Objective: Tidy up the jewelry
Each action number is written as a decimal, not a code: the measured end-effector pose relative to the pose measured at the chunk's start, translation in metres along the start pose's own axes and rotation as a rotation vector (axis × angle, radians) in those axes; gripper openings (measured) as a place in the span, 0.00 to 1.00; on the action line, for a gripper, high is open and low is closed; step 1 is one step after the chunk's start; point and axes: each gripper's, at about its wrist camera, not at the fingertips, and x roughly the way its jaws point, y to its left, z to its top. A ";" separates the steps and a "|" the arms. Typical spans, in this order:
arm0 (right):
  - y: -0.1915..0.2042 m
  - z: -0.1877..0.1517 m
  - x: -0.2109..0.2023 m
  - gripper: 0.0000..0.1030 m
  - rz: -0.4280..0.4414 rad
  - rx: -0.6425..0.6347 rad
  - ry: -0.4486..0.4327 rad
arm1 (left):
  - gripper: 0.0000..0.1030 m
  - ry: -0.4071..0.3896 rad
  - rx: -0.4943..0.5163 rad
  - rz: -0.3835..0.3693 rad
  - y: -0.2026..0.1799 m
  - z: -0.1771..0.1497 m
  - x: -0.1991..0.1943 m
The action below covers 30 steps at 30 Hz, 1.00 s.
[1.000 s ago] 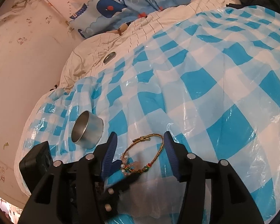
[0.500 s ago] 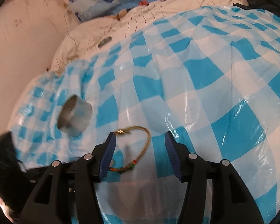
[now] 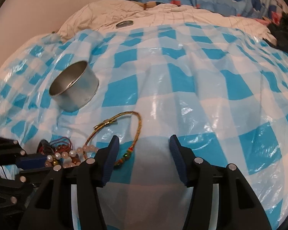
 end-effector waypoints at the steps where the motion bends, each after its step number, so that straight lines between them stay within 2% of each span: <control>1: 0.006 -0.001 0.001 0.38 -0.010 -0.029 -0.001 | 0.12 -0.002 -0.002 0.000 0.000 0.000 -0.001; 3: 0.020 -0.004 0.002 0.31 -0.041 -0.106 0.002 | 0.12 -0.009 -0.006 0.001 0.001 0.000 -0.003; 4: 0.025 -0.006 0.003 0.17 -0.047 -0.133 0.002 | 0.12 -0.016 -0.010 -0.004 0.002 0.000 -0.005; 7: 0.030 -0.008 0.005 0.07 -0.075 -0.170 0.009 | 0.12 -0.052 -0.035 -0.044 0.008 0.002 -0.014; 13: 0.003 0.000 -0.008 0.06 0.042 -0.008 -0.012 | 0.11 -0.187 -0.087 -0.115 0.023 0.013 -0.052; 17: -0.008 0.006 -0.018 0.06 0.121 0.078 -0.041 | 0.11 -0.224 -0.110 -0.103 0.034 0.019 -0.064; 20: -0.007 0.009 -0.022 0.06 0.135 0.082 -0.053 | 0.11 -0.203 -0.105 -0.097 0.033 0.019 -0.058; 24: 0.000 0.009 -0.024 0.06 0.143 0.065 -0.058 | 0.12 -0.106 -0.031 -0.057 0.014 0.018 -0.024; 25: 0.001 0.009 -0.025 0.06 0.142 0.061 -0.057 | 0.16 -0.086 -0.018 -0.050 0.011 0.016 -0.016; 28: 0.001 0.009 -0.024 0.06 0.141 0.063 -0.053 | 0.42 -0.041 0.002 -0.008 0.003 0.015 0.009; 30: -0.002 0.008 -0.023 0.06 0.140 0.070 -0.048 | 0.45 -0.026 0.006 0.003 0.002 0.014 0.019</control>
